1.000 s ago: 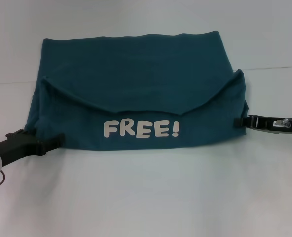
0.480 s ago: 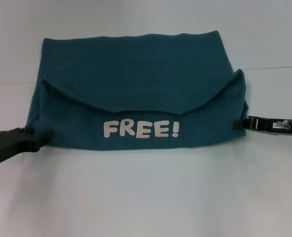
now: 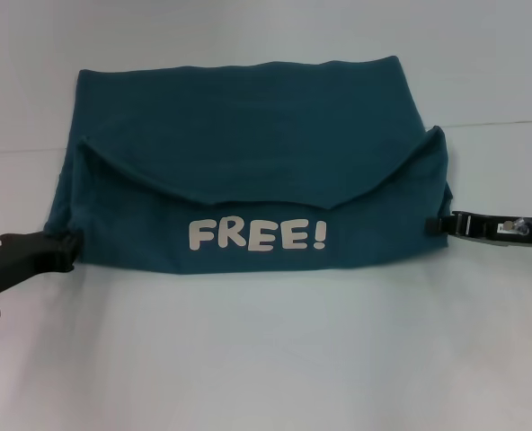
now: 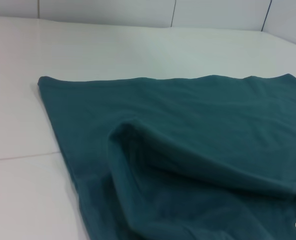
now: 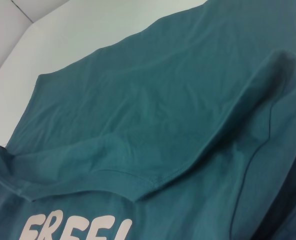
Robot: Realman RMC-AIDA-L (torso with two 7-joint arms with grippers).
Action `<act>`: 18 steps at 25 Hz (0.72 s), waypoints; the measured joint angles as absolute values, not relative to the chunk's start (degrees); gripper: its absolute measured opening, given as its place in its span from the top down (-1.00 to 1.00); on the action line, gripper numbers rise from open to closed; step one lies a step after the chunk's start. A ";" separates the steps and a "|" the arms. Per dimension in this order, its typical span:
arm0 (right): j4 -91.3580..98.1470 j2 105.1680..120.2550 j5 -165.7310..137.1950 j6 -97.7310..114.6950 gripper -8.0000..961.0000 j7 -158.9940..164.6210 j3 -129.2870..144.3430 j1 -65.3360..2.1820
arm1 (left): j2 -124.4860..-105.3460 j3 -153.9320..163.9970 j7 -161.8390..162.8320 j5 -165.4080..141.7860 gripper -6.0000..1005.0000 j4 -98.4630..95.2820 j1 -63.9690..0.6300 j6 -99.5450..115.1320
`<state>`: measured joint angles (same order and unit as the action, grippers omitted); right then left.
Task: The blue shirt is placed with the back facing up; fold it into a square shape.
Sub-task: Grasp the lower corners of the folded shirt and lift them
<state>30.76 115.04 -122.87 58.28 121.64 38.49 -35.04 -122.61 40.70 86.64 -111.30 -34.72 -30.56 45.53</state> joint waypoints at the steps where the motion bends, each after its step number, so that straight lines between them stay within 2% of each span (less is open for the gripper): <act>1: 30.79 115.04 -122.87 58.28 0.89 121.64 38.49 -34.99 | -122.61 40.70 86.64 -111.29 0.60 -34.72 -30.64 45.45; 7: 30.92 115.05 -122.76 58.27 0.89 121.25 38.44 -34.84 | -122.68 40.58 86.73 -111.25 0.91 -34.90 -30.68 44.79; 18: 30.80 115.19 -114.46 62.73 0.89 111.58 38.17 -30.90 | -122.26 39.41 92.01 -111.33 0.90 -41.86 -25.06 54.56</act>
